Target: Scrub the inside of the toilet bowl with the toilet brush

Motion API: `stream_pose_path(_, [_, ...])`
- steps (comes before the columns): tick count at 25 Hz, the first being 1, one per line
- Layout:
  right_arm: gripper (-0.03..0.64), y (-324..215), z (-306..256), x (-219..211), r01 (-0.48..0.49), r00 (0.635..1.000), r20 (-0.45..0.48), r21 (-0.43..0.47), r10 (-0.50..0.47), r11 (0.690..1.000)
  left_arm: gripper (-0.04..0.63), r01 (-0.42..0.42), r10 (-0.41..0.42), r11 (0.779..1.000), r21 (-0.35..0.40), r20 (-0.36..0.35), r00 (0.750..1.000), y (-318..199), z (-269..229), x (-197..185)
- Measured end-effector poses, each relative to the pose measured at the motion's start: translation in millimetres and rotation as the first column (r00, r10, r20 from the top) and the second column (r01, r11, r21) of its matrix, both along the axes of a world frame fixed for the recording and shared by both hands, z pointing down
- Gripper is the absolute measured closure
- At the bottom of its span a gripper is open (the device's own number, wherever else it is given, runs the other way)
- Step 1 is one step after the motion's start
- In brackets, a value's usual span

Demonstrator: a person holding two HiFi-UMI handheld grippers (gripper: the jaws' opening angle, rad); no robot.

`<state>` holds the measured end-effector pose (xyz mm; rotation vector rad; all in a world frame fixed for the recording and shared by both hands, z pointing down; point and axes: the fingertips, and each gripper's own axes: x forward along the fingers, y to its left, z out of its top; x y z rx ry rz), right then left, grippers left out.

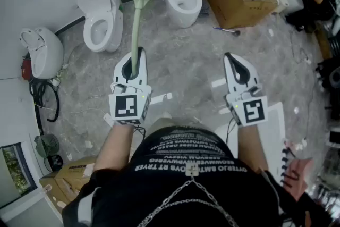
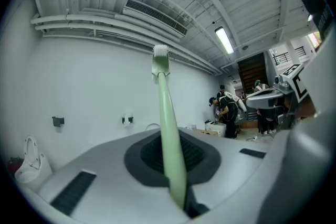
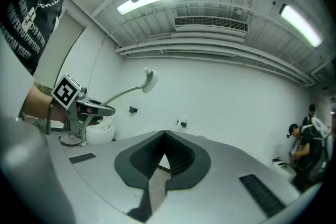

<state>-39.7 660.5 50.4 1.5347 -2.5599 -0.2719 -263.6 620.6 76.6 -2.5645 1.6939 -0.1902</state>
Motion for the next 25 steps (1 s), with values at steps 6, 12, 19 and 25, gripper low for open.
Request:
stream_pose_path(6, [0.614, -13, 3, -3, 0.023, 1.0, 0.017, -0.018, -0.022, 1.0, 0.594, 0.037, -0.037, 0.999, -0.036, 0.001, 0.999, -3, 5, -5])
stream_pose_path(12, [0.614, -17, 5, -16, 0.028, 0.998, 0.053, -0.013, -0.028, 1.0, 0.594, 0.019, -0.018, 0.999, -0.027, 0.032, 0.999, -8, 13, -19])
stream_pose_path(19, [0.614, -13, -1, -36, 0.035, 0.998, 0.059, 0.005, -0.035, 0.999, 0.594, 0.021, -0.021, 1.0, -0.007, 0.017, 1.0, -16, 6, -47])
stream_pose_path(25, [0.614, 0, 6, -51, 0.006, 0.999, 0.053, -0.003, -0.005, 1.0, 0.594, -0.004, 0.004, 1.0, 0.006, 0.0, 1.0, -9, 8, -62])
